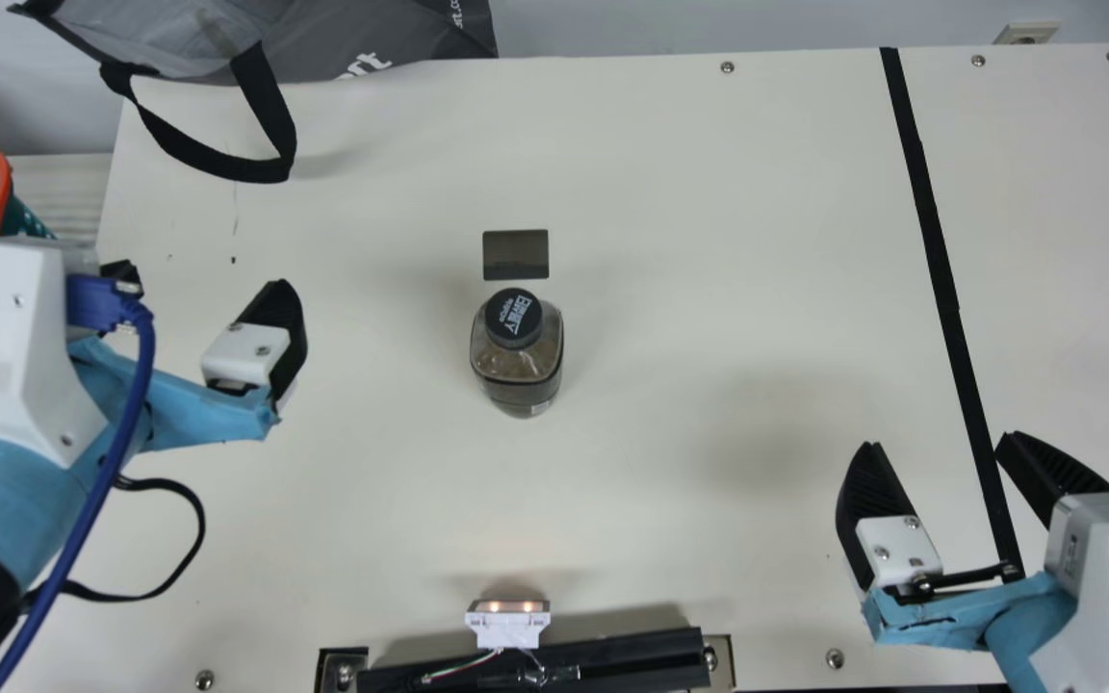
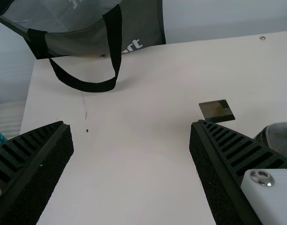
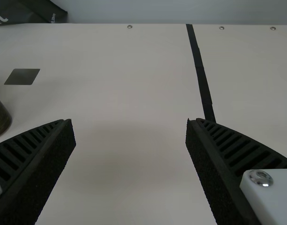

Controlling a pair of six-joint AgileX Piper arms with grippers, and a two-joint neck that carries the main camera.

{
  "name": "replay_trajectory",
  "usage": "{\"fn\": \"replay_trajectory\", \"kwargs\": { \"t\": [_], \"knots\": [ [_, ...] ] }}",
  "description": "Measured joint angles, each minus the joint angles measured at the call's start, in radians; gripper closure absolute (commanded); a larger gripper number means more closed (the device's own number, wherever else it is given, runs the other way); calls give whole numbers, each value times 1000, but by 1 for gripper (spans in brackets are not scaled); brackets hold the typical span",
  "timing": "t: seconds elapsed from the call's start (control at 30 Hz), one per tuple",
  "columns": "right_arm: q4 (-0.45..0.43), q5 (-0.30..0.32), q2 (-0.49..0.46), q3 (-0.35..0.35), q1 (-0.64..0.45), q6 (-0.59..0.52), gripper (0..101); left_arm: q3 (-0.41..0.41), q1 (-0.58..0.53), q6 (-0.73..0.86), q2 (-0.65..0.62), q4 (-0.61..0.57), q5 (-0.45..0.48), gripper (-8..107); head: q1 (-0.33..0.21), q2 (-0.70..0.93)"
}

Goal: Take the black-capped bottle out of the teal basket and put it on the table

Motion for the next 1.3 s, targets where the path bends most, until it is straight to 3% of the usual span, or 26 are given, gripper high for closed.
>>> {"fn": "replay_trajectory", "kwargs": {
  "t": [0.47, 0.97, 1.3],
  "knots": [
    [1, -1, 0, 0, 0, 0, 10, 24, 68, 101, -80, -64, 19, -8, 0, 5],
    [1, -1, 0, 0, 0, 0, 10, 54, 87, 69, -170, -33, 94, -8, 0, 0],
    [0, -1, 0, 0, 0, 0, 10, 61, 38, 7, -223, 7, 166, -8, 0, 0]
  ]
}}
